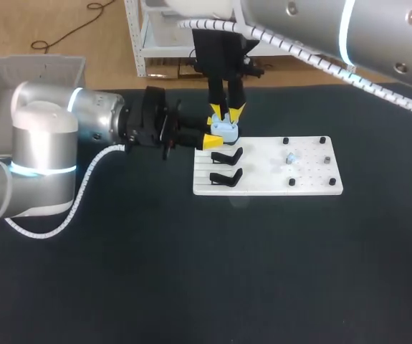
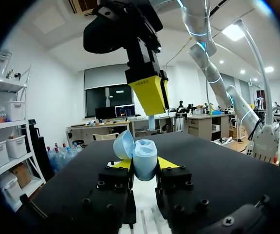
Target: Pick up each earbud case from the left stands, insert the matching earbuds, close the lid, and place the case in the box.
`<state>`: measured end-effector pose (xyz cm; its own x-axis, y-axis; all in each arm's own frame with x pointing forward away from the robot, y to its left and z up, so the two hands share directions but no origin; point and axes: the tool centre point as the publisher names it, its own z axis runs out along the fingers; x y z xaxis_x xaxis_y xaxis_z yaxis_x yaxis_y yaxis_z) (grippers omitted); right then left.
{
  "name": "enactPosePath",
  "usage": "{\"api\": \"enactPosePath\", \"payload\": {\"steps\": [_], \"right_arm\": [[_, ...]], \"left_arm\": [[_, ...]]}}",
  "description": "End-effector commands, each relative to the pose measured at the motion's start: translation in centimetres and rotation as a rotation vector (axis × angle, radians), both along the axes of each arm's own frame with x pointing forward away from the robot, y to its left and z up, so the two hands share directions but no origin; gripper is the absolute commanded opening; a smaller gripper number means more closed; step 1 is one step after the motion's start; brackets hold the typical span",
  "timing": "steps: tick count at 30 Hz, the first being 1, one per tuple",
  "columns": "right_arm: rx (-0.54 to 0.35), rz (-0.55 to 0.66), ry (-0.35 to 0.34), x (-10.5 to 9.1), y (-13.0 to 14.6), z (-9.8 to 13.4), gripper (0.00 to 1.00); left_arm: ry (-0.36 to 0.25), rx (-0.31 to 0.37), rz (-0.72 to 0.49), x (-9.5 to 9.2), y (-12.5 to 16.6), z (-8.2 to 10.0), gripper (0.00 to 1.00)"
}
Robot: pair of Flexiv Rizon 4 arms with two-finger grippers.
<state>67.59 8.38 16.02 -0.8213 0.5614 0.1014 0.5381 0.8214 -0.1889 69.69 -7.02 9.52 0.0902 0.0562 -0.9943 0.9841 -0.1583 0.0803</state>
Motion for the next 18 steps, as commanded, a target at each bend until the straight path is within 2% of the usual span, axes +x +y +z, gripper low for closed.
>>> {"api": "enactPosePath", "payload": {"steps": [1, 18], "right_arm": [[-0.004, -0.005, 0.009, 0.49, 0.13, -0.21, 0.00], [-0.006, -0.032, 0.017, 0.94, -0.26, -1.19, 0.00]], "left_arm": [[-0.003, -0.002, 0.009, -0.32, 0.03, -0.04, 0.00], [-0.003, -0.002, 0.009, -0.32, 0.03, -0.04, 0.00]]}}
